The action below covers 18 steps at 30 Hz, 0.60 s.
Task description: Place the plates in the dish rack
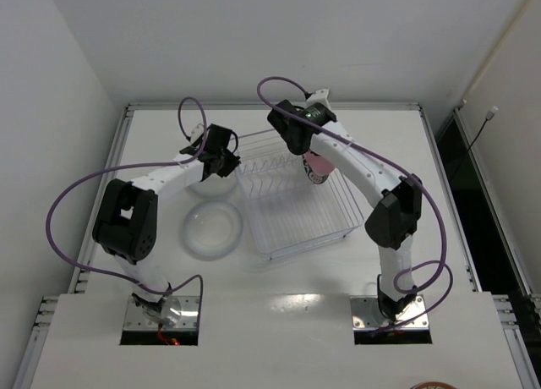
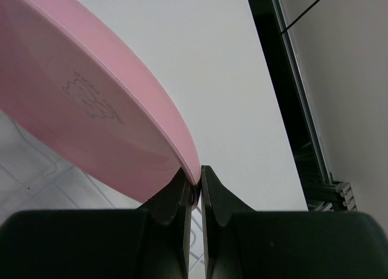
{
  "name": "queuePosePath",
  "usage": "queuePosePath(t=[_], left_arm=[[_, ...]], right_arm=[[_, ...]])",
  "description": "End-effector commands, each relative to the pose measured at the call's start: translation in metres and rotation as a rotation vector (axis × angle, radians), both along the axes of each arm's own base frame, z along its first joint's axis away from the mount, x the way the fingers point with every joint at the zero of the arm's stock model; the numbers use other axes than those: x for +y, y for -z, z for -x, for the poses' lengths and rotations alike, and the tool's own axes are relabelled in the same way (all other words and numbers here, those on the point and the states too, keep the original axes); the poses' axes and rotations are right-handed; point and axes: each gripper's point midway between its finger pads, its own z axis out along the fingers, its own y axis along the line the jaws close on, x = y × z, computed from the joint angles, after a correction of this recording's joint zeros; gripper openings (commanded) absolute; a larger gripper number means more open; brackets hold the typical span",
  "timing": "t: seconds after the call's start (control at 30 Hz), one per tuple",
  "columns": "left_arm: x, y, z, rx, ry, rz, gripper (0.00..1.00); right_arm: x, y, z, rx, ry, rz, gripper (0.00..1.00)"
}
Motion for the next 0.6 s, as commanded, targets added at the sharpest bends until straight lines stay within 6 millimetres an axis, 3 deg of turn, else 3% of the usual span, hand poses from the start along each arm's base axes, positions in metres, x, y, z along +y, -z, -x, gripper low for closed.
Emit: queuePosePath(t=[0.0, 0.1, 0.3, 0.57], left_arm=[[0.025, 0.007, 0.014, 0.059, -0.133, -0.02, 0.01], [0.022, 0.004, 0.017, 0.059, -0.124, -0.02, 0.01], [0.018, 0.0, 0.018, 0.05, -0.122, -0.011, 0.01], [0.007, 0.003, 0.024, 0.058, -0.101, -0.009, 0.01]], right_arm=[[-0.017, -0.044, 0.011, -0.083, 0.017, 0.002, 0.0], [-0.018, -0.038, 0.013, -0.062, 0.016, 0.018, 0.0], [-0.018, -0.006, 0.012, 0.014, 0.018, 0.077, 0.0], [-0.001, 0.024, 0.011, 0.085, 0.0, 0.07, 0.0]])
